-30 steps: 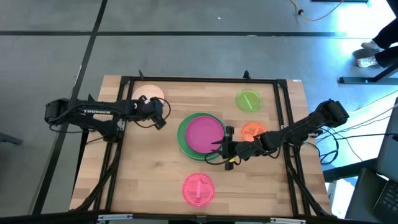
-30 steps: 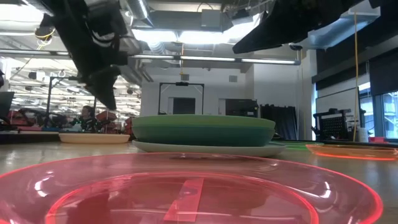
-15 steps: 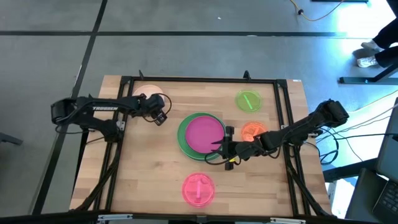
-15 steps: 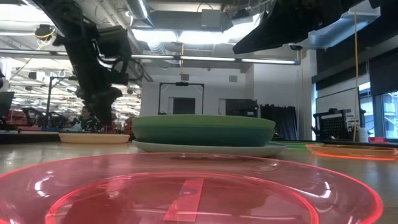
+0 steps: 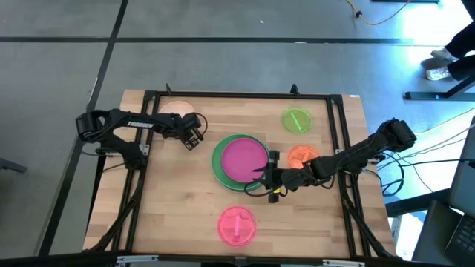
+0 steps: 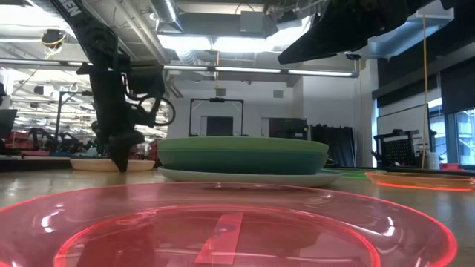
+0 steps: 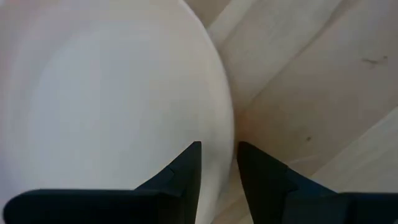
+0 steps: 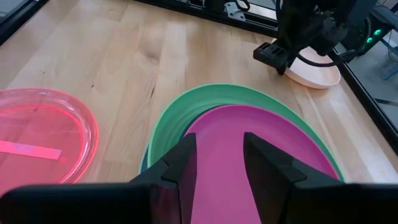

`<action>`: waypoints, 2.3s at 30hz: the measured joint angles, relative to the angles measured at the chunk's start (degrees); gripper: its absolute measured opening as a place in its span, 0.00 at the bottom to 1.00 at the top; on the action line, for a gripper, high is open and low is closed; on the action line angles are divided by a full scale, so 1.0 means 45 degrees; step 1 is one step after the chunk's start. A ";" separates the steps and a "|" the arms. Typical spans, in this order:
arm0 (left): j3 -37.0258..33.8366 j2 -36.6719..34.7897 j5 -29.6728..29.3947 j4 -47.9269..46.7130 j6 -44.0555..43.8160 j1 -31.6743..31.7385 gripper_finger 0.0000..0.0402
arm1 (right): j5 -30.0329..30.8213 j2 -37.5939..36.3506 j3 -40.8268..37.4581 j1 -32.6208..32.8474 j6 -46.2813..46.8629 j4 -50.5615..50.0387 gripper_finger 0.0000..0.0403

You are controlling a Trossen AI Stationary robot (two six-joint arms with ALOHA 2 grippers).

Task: Stack plastic plates
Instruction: Stack the light orange plate on top of the pink plate

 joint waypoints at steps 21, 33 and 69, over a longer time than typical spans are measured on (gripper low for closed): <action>-0.0029 0.0295 -0.0827 0.0184 0.0568 -0.0535 0.03 | 0.0003 0.0000 0.0000 0.0000 0.0000 -0.0029 0.31; -0.0049 -0.0724 -0.2323 -0.0015 0.0563 -0.1978 0.02 | 0.0010 0.0000 0.0000 0.0000 0.0000 -0.0039 0.31; 0.0000 -0.3113 0.1125 0.9144 0.3312 -0.8409 0.03 | 0.0010 0.0000 0.0000 -0.0005 -0.0005 -0.0035 0.31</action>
